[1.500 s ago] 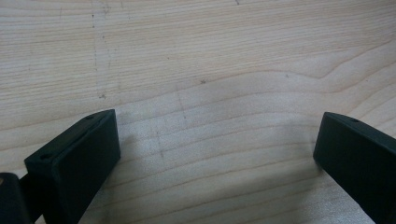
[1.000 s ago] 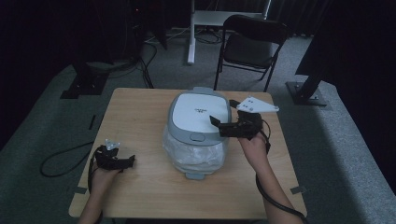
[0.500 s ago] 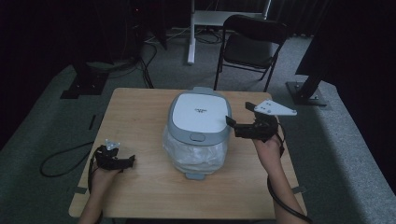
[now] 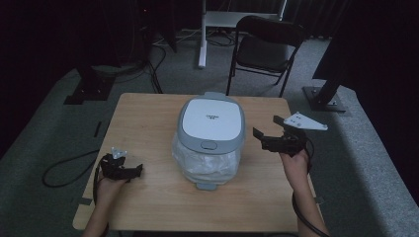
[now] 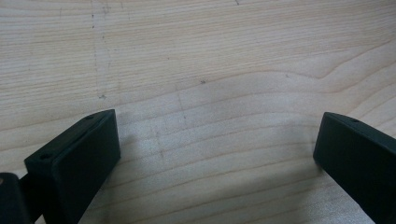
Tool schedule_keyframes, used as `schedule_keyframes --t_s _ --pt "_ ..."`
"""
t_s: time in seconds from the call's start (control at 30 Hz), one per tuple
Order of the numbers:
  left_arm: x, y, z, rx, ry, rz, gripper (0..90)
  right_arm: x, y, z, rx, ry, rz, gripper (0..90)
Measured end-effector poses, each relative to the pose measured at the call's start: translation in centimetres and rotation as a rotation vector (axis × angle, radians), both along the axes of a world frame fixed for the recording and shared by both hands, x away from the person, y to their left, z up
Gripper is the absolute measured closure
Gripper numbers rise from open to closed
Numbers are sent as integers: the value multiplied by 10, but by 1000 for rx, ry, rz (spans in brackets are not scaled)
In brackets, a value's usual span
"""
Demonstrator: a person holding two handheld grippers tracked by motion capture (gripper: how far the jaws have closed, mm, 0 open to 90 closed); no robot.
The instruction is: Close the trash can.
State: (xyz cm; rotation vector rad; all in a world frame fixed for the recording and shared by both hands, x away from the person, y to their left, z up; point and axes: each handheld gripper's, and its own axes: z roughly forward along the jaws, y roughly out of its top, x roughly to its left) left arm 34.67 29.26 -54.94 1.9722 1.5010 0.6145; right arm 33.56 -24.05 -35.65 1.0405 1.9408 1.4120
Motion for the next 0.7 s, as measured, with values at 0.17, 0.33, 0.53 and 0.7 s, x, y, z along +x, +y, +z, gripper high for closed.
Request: schedule_keyframes --t_s 0.17,0.33,0.53,0.7 --pt "0 0 0 0 0 0 13 0 -9 -10 17 19 -20 102" --pt "0 0 0 -1 0 0 13 -2 -19 -23 16 37 -46 102" --pt "0 0 0 1 1 -2 13 -4 -33 -49 24 76 -85 102" --pt "0 0 0 1 1 -2 13 -5 -38 -67 35 102 -108 102"
